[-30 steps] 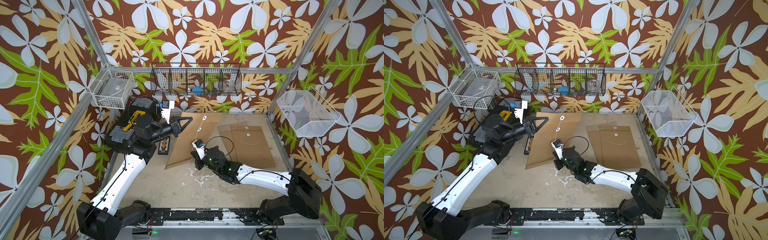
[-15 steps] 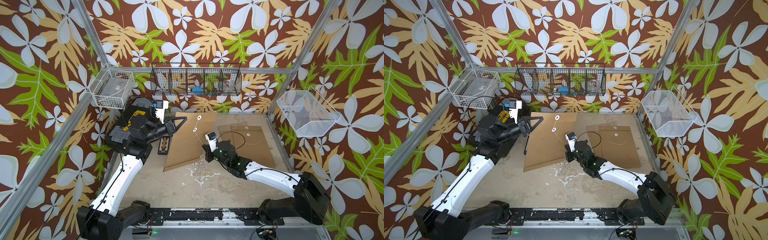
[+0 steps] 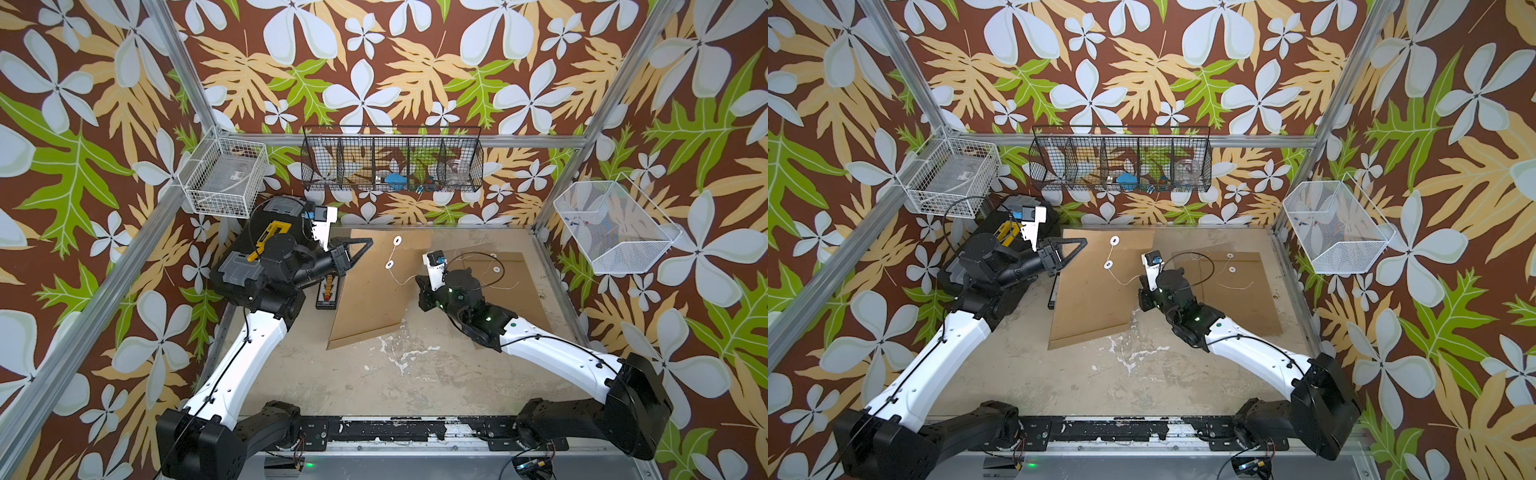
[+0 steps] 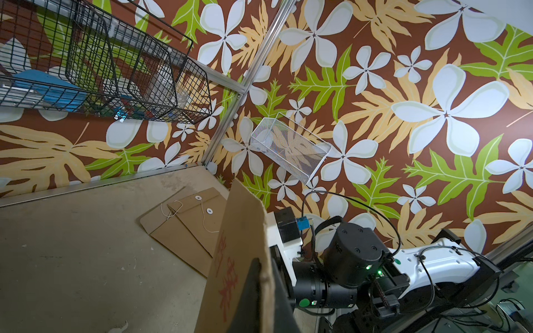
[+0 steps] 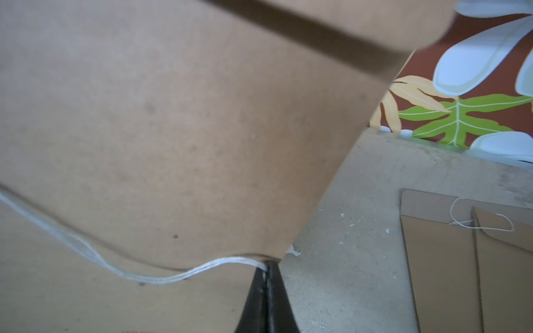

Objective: Close the mouth of the file bag
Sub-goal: Close the file bag.

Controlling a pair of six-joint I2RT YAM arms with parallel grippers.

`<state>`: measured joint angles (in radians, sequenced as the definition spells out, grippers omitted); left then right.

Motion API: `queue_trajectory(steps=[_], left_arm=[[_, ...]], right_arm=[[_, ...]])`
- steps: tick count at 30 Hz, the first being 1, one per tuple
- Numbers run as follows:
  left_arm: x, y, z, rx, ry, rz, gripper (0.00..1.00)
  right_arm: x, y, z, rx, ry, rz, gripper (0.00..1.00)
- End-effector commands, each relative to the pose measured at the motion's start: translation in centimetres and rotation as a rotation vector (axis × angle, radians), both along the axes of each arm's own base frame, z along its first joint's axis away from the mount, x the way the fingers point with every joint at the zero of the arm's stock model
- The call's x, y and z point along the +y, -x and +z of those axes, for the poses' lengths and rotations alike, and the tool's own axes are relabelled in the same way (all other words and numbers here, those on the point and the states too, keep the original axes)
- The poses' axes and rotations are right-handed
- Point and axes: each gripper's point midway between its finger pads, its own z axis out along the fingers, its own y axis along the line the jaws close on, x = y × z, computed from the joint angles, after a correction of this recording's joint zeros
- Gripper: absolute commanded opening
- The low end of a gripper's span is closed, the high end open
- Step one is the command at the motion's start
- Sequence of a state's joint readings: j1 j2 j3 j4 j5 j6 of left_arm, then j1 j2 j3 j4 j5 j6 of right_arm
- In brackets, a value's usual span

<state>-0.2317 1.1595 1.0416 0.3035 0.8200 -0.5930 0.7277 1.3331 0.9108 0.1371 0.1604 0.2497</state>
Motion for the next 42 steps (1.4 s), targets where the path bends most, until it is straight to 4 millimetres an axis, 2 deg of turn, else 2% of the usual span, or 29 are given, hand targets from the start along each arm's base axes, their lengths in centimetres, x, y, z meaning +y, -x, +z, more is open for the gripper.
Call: queue_trajectory(steps=[1,9,17,29,42], left_arm=[[-0.1,0.3,0.4,-0.047,-0.005,-0.013,0.0],[-0.1,0.2,-1.4,-0.014,-0.032,-0.011,0.0],[-0.1,0.6,-2.3,0.007,-0.034,-0.023,0.0],[-0.1,1.5,-3.1,0.033,-0.018,-0.039,0.0],[-0.2,1.6,-4.8,0.078,-0.002,-0.053,0.0]], right_arm=[[-2.1,-0.8,0.8,-0.039,0.073,-0.107,0.0],[-3.3,-1.3,4.1,-0.123,0.106,-0.16,0.0],[-2.7,-1.6,7.1,-0.169,0.077,-0.14,0.0],[-1.7,-3.1,8.9,-0.201,0.106,-0.143,0.0],[0.4,-3.2,10.6,-0.196,0.059,-0.05,0.0]])
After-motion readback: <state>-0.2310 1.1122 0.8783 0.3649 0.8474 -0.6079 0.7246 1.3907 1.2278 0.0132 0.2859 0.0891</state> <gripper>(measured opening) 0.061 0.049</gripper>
